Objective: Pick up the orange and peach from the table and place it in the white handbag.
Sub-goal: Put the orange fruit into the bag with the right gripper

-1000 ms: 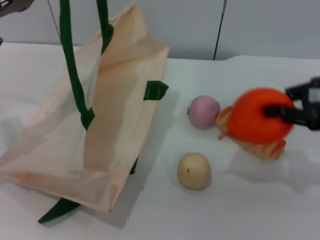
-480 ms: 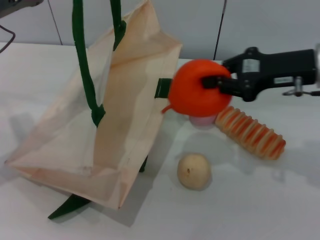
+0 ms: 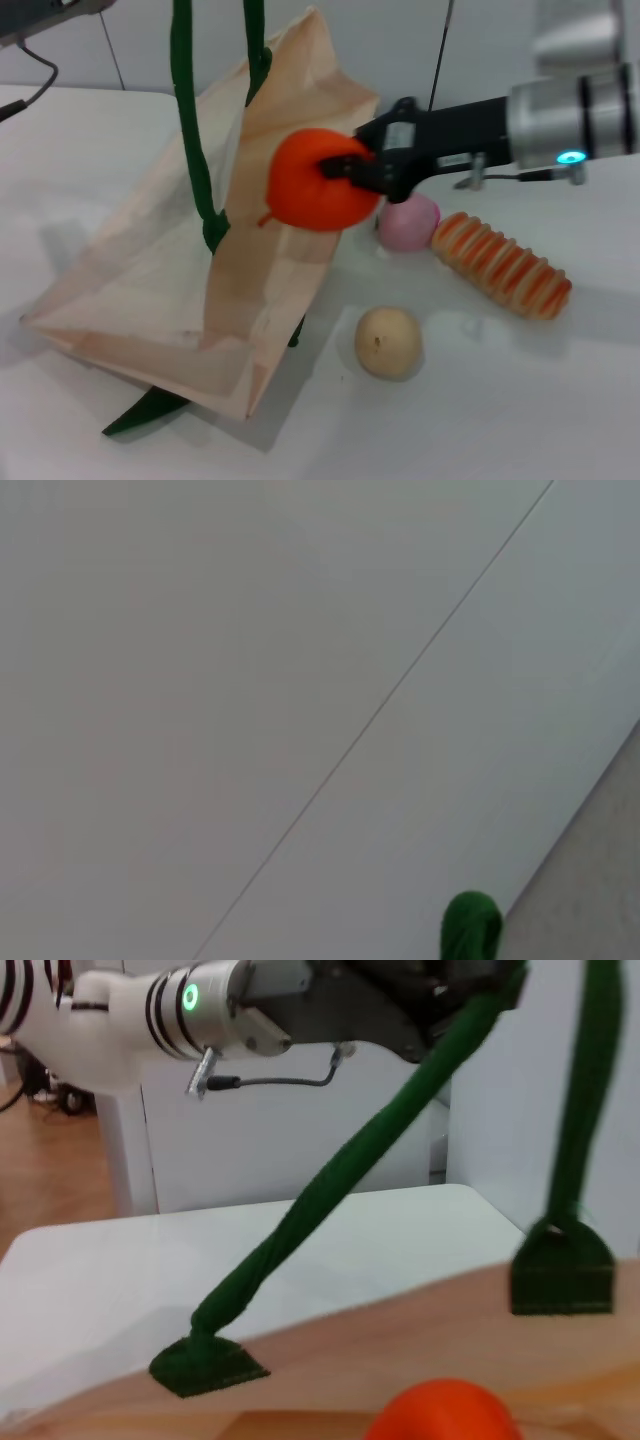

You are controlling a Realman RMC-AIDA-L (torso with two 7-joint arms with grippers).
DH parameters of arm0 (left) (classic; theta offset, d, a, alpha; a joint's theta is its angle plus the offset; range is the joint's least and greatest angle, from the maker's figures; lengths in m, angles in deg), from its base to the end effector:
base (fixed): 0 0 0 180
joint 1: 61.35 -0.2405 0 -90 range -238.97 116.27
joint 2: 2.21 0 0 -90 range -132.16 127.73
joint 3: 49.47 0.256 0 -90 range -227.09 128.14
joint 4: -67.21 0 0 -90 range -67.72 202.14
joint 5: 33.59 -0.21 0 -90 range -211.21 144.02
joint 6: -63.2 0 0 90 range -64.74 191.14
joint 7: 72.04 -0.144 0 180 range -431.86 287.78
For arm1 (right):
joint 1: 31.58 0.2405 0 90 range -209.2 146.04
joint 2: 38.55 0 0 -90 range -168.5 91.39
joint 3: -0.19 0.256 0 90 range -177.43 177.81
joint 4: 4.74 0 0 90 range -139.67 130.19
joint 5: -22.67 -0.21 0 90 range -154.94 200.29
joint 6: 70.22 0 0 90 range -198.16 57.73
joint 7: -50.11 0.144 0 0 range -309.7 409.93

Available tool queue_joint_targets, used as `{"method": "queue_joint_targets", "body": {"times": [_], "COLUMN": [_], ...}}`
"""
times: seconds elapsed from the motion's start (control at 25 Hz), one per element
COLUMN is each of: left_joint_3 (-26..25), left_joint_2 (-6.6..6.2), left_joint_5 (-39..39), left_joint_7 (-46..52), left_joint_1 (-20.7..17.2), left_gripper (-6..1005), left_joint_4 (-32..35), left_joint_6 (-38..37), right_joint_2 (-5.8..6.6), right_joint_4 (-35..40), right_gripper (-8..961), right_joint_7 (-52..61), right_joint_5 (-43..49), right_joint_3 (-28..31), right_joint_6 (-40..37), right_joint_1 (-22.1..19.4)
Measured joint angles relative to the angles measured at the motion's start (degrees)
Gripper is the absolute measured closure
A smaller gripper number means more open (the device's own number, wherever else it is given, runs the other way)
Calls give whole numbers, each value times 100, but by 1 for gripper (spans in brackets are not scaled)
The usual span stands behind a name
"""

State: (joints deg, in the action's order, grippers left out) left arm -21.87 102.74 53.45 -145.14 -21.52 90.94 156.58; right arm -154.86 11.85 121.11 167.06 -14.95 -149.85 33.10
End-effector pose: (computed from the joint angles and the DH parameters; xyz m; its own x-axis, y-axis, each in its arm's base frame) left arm -0.2254 0.3985 0.1255 0.2519 0.4644 0.8491 0.6950 -0.6973 0.1752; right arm 0.1237 0.4213 -0.0443 0.9337 -0.0770 -0.3496 -0.1223 -0.9864 -0.1094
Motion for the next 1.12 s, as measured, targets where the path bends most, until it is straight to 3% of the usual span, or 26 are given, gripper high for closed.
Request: {"method": "queue_joint_targets", "body": {"times": [0.32, 0.64, 1.12], "left_joint_3": [0, -1, 0], "left_joint_2": [32, 26, -4], "left_joint_5": [-22, -33, -108], "left_joint_7": [-3, -18, -82], "left_joint_1": [34, 222, 418], "left_gripper": [883, 883, 883], "left_joint_4": [-8, -149, -308], "left_joint_6": [-56, -98, -118], "right_joint_2": [-26, -70, -92], "right_joint_4": [-1000, -1889, -2230], "right_gripper": [876, 881, 883], "right_joint_7": [-390, -650, -1139], "right_joint_5": [30, 31, 17], "right_joint_3": [-62, -56, 273], "right_joint_6": [1123, 2740, 3418], "right_joint_1": [532, 1108, 1406]}}
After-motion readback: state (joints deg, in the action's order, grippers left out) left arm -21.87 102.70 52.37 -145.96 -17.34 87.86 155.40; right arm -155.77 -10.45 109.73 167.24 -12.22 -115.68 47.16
